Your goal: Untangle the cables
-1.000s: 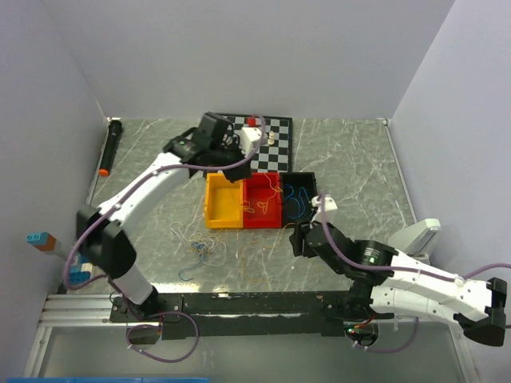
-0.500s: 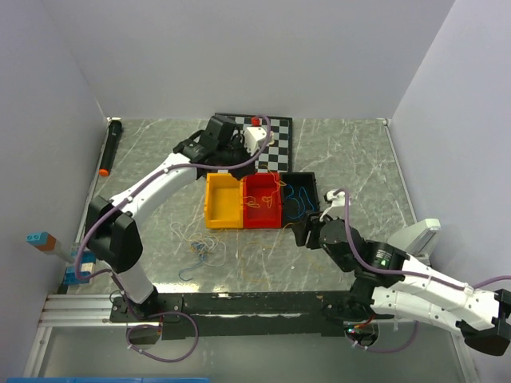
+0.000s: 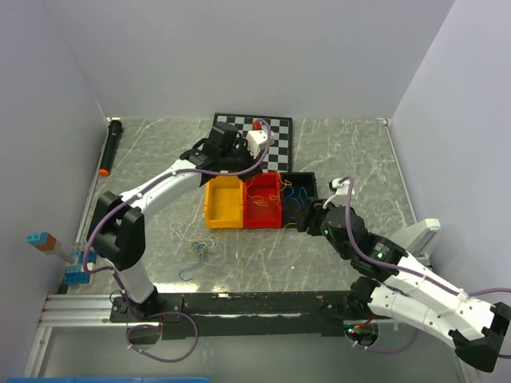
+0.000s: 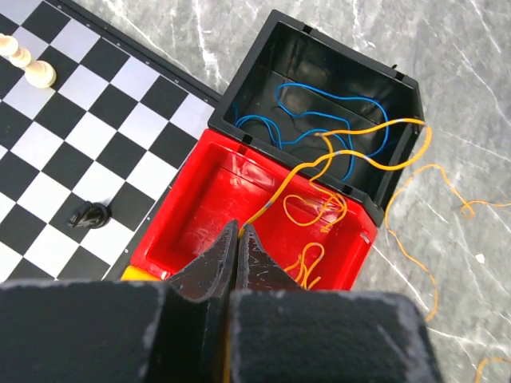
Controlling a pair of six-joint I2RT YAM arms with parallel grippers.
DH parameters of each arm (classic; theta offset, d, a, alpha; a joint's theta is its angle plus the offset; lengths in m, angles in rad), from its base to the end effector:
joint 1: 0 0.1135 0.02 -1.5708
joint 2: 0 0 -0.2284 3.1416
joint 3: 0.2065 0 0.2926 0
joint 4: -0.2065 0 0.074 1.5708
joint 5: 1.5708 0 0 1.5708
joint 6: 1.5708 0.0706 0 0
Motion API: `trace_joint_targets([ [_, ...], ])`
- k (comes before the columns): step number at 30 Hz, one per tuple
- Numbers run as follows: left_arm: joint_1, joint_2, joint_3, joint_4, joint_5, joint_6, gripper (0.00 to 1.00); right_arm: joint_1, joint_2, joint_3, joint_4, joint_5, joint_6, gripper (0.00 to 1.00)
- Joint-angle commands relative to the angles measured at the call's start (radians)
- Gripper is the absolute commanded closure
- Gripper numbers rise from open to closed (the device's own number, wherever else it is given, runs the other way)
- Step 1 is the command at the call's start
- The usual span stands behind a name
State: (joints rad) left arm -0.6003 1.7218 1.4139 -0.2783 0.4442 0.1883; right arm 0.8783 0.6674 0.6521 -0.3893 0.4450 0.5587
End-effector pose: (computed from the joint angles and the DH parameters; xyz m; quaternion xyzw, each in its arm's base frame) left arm 0.3626 -0.2850 0.2335 0.4264 0.7536 -0.2843 0.4116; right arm 0.1859 0.1765 0.2563 -0.0096 0.8231 0.2148 0.5255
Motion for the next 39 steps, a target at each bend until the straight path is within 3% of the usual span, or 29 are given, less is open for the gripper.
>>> trace_joint_targets([
  [1, -0.006, -0.019, -0.073, 0.158, 0.019, -0.01, 0.99, -0.036, 0.029, 0.017, 0.084, -0.045, -0.037, 0.37],
  [10, -0.013, 0.061, -0.095, 0.229, -0.07, -0.072, 0.96, -0.096, 0.092, 0.027, 0.133, -0.111, -0.045, 0.36],
  [15, -0.015, 0.151, 0.0, 0.096, -0.108, -0.079, 0.89, -0.12, 0.093, 0.023, 0.127, -0.109, -0.049, 0.36],
  [18, -0.013, 0.112, -0.048, 0.109, -0.085, -0.076, 0.69, -0.154, 0.11, 0.017, 0.142, -0.123, -0.057, 0.36],
  [20, -0.013, 0.07, -0.098, 0.14, -0.072, -0.081, 0.38, -0.18, 0.136, 0.021, 0.161, -0.144, -0.063, 0.36],
  [22, -0.012, 0.035, -0.134, 0.16, -0.068, -0.087, 0.26, -0.202, 0.168, 0.029, 0.179, -0.17, -0.072, 0.36],
  [30, 0.033, -0.071, -0.173, 0.157, 0.048, -0.096, 0.23, -0.246, 0.308, 0.087, 0.248, -0.219, -0.109, 0.36],
  [31, 0.04, -0.08, -0.174, 0.148, 0.063, -0.089, 0.03, -0.251, 0.336, 0.09, 0.265, -0.223, -0.115, 0.36],
  [39, 0.187, -0.152, -0.171, 0.099, 0.175, -0.159, 0.03, -0.282, 0.552, 0.158, 0.409, -0.215, -0.189, 0.36],
])
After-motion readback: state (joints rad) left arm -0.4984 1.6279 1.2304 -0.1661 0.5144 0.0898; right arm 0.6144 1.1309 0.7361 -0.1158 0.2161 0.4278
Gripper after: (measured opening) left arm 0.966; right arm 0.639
